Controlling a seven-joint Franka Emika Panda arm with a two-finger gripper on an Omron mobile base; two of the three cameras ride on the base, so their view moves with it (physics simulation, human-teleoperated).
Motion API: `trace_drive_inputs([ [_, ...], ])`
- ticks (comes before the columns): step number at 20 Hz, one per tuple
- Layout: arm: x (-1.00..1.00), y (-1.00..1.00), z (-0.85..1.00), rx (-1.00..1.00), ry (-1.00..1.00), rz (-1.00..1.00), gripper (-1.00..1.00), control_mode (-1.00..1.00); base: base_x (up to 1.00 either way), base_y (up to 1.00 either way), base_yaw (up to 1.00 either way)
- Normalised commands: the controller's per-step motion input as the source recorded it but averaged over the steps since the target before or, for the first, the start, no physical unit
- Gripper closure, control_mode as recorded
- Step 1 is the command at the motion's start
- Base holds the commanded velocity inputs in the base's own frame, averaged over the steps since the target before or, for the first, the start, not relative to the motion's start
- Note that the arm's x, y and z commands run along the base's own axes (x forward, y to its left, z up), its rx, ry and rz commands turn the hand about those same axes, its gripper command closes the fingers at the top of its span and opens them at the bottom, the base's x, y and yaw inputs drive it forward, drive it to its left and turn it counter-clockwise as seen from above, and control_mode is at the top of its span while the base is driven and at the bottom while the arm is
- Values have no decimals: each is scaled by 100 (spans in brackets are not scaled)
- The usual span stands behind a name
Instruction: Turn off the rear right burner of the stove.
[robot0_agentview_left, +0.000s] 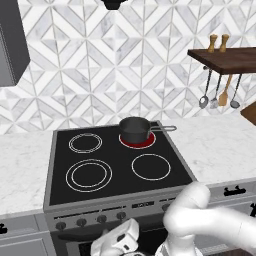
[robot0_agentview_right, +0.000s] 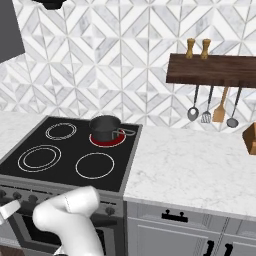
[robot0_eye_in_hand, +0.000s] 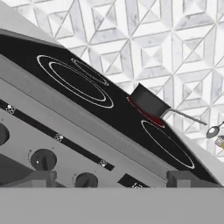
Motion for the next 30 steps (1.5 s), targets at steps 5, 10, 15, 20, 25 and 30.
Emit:
trace_drive_inputs([
  [5,0,-9,-17,8,-9,0,-100,-100,0,0,0],
  [10,16,0,-2,0,-3,1,-100,-100,0,0,0],
  [15,21,0,-10,0,-2,2,-100,-100,0,0,0],
  [20,10,2,-24,0,0,6,-100,-100,0,0,0],
  [25,20,19,-25,0,0,6,-100,-100,0,0,0],
  [30,21,40,-28,0,0,2,-100,-100,0,0,0],
])
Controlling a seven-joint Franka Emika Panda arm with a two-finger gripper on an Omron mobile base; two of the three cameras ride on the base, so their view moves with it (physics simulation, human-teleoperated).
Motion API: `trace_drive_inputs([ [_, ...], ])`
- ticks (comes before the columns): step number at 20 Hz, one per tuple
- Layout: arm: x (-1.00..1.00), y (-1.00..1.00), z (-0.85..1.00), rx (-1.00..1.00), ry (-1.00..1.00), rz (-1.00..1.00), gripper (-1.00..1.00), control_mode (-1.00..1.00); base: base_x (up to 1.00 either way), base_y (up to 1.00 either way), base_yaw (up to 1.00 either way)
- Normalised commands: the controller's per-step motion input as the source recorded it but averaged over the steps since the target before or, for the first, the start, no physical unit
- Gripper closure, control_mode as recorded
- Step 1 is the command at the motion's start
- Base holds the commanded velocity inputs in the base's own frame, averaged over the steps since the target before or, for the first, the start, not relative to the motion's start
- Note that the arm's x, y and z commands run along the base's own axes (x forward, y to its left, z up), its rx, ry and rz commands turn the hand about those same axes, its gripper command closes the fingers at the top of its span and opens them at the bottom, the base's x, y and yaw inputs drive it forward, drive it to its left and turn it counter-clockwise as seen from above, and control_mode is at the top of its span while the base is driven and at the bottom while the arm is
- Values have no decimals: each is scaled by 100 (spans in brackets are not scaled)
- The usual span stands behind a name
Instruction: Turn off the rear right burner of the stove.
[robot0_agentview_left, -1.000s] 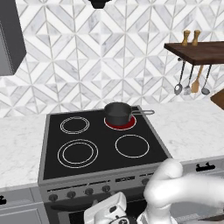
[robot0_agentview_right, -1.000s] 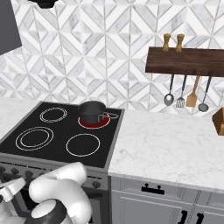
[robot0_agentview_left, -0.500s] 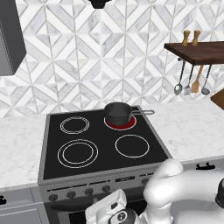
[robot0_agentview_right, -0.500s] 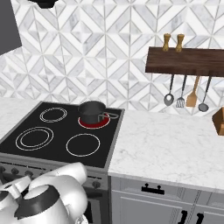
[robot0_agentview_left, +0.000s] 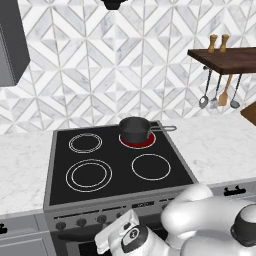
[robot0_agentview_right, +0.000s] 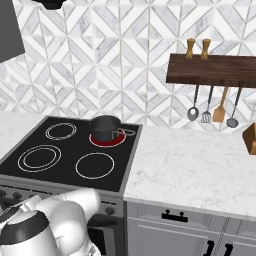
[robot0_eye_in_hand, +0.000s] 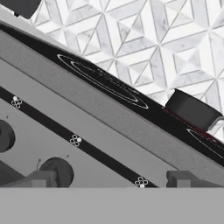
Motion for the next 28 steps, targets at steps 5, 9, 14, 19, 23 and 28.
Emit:
trace_drive_inputs([
  [5,0,37,-44,0,-2,0,-100,-100,0,0,0],
  [9,0,19,-22,2,-4,0,-100,-100,0,0,0],
  [14,17,7,-8,0,-3,0,-100,-100,0,0,0],
  [19,27,3,-10,0,-1,0,-100,-100,0,0,0],
  [23,21,0,-11,0,-3,0,-100,-100,0,0,0],
  [28,12,0,-22,-2,-1,0,-100,-100,0,0,0],
])
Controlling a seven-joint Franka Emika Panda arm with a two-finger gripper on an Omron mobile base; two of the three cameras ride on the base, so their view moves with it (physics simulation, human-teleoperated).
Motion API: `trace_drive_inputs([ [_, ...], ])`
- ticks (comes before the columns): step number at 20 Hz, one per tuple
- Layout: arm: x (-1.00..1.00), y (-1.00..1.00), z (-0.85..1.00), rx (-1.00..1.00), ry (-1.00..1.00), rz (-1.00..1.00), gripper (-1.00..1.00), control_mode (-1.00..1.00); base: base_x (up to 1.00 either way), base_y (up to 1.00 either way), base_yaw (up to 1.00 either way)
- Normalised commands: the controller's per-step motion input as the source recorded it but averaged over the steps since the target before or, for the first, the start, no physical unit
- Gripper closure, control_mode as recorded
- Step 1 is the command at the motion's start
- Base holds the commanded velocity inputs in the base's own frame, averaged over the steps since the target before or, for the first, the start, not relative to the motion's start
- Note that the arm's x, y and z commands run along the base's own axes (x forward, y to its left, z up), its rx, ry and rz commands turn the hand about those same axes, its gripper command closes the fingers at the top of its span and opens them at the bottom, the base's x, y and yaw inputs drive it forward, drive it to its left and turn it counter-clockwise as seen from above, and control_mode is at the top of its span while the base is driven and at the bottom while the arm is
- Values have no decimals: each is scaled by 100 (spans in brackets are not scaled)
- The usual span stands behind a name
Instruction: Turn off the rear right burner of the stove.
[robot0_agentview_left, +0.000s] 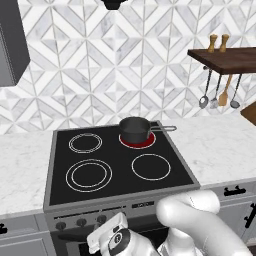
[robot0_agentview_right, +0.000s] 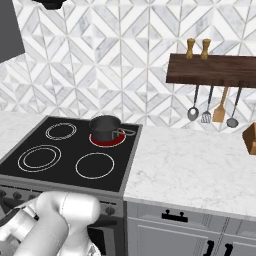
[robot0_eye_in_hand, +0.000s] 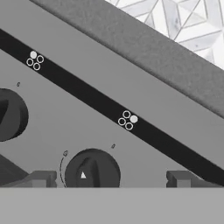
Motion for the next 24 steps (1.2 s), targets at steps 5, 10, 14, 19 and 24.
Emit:
trace_drive_inputs([
  [5,10,11,-28,-2,0,0,-100,-100,0,0,0],
  [10,13,24,-16,0,-1,0,-100,-100,0,0,0],
  [14,11,11,-1,0,-1,0,-100,-100,0,0,0],
  [19,4,1,0,0,0,0,100,-100,0,0,0],
  [24,0,0,13,1,0,0,100,-100,0,0,0],
])
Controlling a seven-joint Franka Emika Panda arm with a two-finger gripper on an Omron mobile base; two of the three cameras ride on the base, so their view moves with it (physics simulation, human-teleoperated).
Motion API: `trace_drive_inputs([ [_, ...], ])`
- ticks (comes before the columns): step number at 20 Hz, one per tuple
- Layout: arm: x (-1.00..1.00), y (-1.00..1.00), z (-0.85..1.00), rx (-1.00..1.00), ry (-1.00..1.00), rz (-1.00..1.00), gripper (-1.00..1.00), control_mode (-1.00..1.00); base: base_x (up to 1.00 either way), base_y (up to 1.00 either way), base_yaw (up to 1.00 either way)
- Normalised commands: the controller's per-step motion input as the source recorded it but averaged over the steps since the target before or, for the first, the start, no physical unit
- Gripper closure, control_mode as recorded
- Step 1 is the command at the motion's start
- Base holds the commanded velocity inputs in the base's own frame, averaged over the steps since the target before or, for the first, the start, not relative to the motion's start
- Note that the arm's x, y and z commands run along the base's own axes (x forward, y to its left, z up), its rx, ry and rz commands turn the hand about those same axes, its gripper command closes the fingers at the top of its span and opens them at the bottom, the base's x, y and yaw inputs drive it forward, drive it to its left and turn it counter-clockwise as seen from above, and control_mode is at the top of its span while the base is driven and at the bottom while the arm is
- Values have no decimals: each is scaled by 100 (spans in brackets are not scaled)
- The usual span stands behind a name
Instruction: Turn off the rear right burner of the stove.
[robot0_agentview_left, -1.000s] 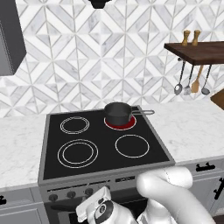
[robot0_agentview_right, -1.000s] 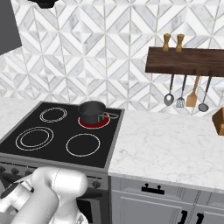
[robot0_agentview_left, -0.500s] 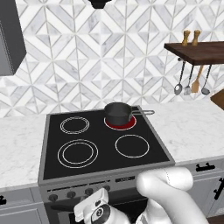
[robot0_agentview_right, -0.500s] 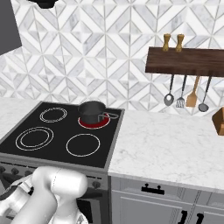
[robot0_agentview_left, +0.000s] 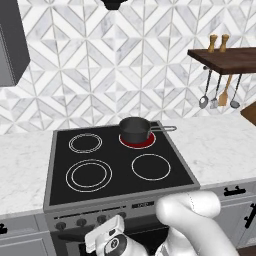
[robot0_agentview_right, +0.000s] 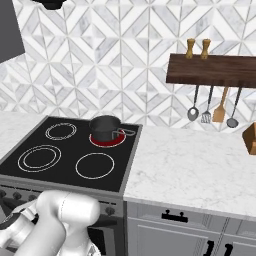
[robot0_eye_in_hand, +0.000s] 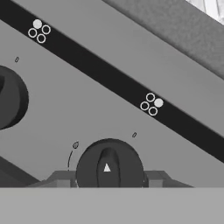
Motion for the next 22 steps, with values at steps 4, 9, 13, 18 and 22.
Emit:
trace_drive_inputs([
  [4,0,-5,31,23,0,-3,100,-100,0,0,0],
  [9,0,-33,41,55,0,-7,100,-100,0,0,0],
  [13,-4,-48,37,69,0,-11,100,-100,0,0,0],
  [18,-2,-51,37,72,0,-16,100,-100,0,0,0],
  [22,0,-55,40,63,0,-18,100,-100,0,0,0],
])
